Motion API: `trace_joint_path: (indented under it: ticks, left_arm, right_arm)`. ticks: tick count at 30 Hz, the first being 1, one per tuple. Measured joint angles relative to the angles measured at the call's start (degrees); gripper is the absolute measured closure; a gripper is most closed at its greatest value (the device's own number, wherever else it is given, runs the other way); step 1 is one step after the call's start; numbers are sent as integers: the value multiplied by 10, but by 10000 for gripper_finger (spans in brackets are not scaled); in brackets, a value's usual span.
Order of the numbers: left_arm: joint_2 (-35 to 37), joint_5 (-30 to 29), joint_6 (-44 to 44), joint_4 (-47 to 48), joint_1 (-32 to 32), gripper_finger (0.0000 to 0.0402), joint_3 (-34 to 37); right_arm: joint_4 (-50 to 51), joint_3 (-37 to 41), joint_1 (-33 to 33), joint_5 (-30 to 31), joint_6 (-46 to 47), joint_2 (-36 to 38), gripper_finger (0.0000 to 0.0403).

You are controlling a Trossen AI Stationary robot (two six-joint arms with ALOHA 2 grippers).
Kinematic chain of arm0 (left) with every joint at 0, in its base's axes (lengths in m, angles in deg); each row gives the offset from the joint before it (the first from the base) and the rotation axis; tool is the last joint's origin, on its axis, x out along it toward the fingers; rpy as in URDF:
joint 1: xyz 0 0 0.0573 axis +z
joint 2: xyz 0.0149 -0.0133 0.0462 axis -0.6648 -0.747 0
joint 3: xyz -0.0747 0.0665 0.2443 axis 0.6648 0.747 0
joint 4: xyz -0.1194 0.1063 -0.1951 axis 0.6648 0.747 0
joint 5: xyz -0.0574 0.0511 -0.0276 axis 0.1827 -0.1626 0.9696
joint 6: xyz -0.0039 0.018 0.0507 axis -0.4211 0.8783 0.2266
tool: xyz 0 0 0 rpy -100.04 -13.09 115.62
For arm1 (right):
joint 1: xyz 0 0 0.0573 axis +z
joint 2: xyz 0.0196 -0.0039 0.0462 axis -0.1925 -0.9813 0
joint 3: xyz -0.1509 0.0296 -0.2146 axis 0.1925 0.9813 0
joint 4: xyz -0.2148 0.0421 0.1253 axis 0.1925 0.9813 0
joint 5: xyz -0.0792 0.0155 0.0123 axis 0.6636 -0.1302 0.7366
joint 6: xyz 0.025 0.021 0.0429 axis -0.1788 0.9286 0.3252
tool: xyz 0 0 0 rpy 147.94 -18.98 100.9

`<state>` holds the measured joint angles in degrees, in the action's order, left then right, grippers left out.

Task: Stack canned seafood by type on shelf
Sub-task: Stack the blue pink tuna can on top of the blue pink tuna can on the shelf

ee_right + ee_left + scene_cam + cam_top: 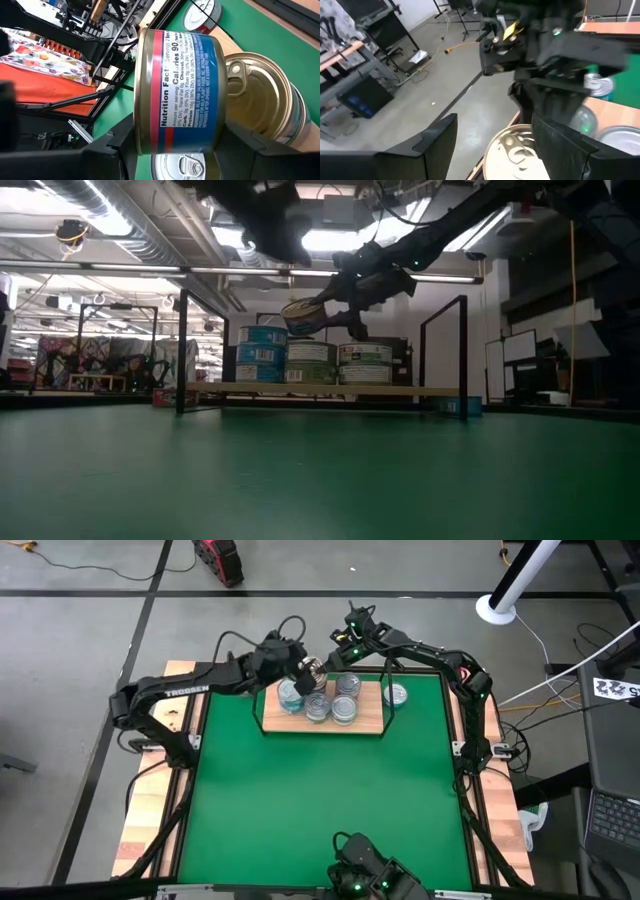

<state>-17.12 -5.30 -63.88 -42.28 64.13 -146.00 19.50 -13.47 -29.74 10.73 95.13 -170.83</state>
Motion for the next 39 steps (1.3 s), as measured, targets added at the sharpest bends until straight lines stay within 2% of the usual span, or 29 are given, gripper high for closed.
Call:
trace_joint_path:
  ticks: [13,35,39]
  left_arm:
    - [-85,28,-2,-48,54,149,0]
    - [-87,29,15,-47,58,149,0]
    - [-87,29,16,-47,58,149,0]
  right_arm:
    - [13,0,3,28,-1,-8,205]
    - [13,0,4,38,-1,-8,205]
    - [13,0,4,47,-1,-8,189]
